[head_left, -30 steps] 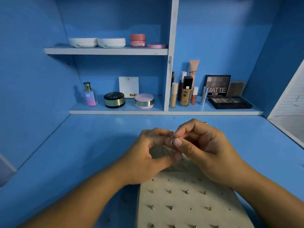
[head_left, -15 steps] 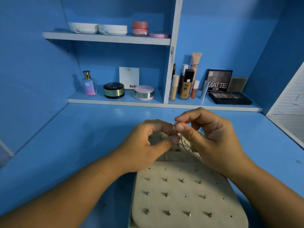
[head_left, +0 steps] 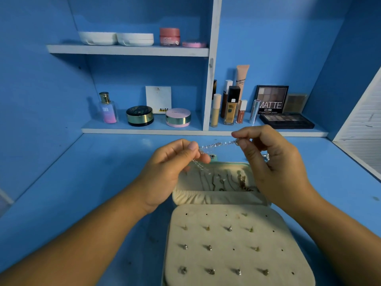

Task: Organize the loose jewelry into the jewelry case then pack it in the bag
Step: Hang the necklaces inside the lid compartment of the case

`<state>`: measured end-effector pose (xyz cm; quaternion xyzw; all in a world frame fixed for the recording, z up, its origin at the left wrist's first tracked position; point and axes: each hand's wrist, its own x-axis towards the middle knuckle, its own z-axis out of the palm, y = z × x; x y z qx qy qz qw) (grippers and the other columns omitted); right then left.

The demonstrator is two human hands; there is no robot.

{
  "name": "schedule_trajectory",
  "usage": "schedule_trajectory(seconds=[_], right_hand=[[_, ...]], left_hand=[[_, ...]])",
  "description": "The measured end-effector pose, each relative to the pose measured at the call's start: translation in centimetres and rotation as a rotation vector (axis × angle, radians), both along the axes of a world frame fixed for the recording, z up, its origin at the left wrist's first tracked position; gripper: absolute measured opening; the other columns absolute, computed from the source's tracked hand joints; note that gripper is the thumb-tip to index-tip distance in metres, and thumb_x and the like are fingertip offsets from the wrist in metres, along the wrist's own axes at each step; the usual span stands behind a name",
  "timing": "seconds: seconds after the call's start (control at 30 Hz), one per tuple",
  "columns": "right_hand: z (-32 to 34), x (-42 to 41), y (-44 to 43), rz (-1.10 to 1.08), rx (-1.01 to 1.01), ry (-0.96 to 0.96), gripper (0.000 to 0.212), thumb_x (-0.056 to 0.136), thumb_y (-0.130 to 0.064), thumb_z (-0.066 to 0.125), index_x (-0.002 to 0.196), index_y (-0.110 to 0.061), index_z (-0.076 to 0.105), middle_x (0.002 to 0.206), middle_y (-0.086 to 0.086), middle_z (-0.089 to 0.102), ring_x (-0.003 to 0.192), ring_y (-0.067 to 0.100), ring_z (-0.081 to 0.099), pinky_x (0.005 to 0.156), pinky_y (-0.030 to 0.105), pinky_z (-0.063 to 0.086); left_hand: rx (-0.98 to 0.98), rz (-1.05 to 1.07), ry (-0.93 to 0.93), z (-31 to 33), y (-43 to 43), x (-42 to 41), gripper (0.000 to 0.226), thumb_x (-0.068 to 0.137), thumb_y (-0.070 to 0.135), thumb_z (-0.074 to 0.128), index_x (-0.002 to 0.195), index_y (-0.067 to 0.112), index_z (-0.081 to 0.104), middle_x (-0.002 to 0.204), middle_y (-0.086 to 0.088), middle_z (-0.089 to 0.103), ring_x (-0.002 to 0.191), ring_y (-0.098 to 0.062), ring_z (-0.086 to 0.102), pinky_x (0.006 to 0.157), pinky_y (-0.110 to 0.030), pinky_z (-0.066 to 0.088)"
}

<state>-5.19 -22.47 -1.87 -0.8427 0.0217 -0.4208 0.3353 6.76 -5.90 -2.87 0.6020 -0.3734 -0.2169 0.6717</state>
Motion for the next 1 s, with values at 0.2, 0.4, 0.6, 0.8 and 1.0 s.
schedule_trajectory(seconds=[0.2,0.4,0.6,0.8,1.0], right_hand=[[-0.1,0.1,0.0,0.027,0.135,0.001,0.015,0.095,-0.024,0.049,0.094,-0.040,0.052,0.085,-0.008,0.063,0.076,0.010,0.056,0.063,0.019,0.046],[-0.6,0.6,-0.7,0.044,0.253,0.030,0.018,0.097,-0.019,0.044,0.093,-0.035,0.051,0.083,-0.015,0.062,0.079,0.006,0.058,0.069,0.021,0.048],[-0.7,0.4,-0.6,0.105,0.329,0.200,0.025,0.097,-0.008,0.044,0.098,-0.029,0.057,0.072,-0.007,0.058,0.060,0.010,0.051,0.051,0.018,0.041],[-1.2,0.4,-0.6,0.113,0.190,0.458,0.026,0.096,-0.012,0.047,0.090,-0.032,0.063,0.073,0.019,0.060,0.046,0.011,0.037,0.045,0.022,0.033],[-0.9,0.0,-0.1,0.122,-0.087,0.520,0.020,0.089,-0.029,0.061,0.106,-0.039,0.060,0.094,-0.026,0.056,0.092,-0.003,0.051,0.074,0.012,0.039]], left_hand=[[-0.029,-0.009,0.201,0.8,0.3,-0.1,0.027,0.085,0.037,0.064,0.074,0.013,0.058,0.048,0.006,0.035,0.045,-0.010,0.044,0.061,-0.027,0.050],[-0.035,0.172,0.196,1.5,0.5,0.6,0.022,0.078,0.037,0.059,0.073,0.016,0.064,0.052,0.005,0.027,0.044,-0.007,0.025,0.043,-0.018,0.027],[-0.003,0.336,-0.115,1.2,0.6,1.2,0.018,0.095,0.022,0.055,0.083,0.022,0.068,0.053,0.007,0.037,0.046,-0.004,0.029,0.046,-0.014,0.029],[-0.048,0.424,-0.469,0.9,0.6,1.0,0.010,0.092,0.030,0.058,0.086,0.030,0.067,0.057,-0.010,0.039,0.053,-0.005,0.033,0.052,-0.013,0.032],[-0.021,0.453,-0.711,0.7,0.7,0.3,0.013,0.093,0.027,0.061,0.087,0.021,0.071,0.062,0.004,0.045,0.058,-0.007,0.041,0.057,-0.012,0.032]])
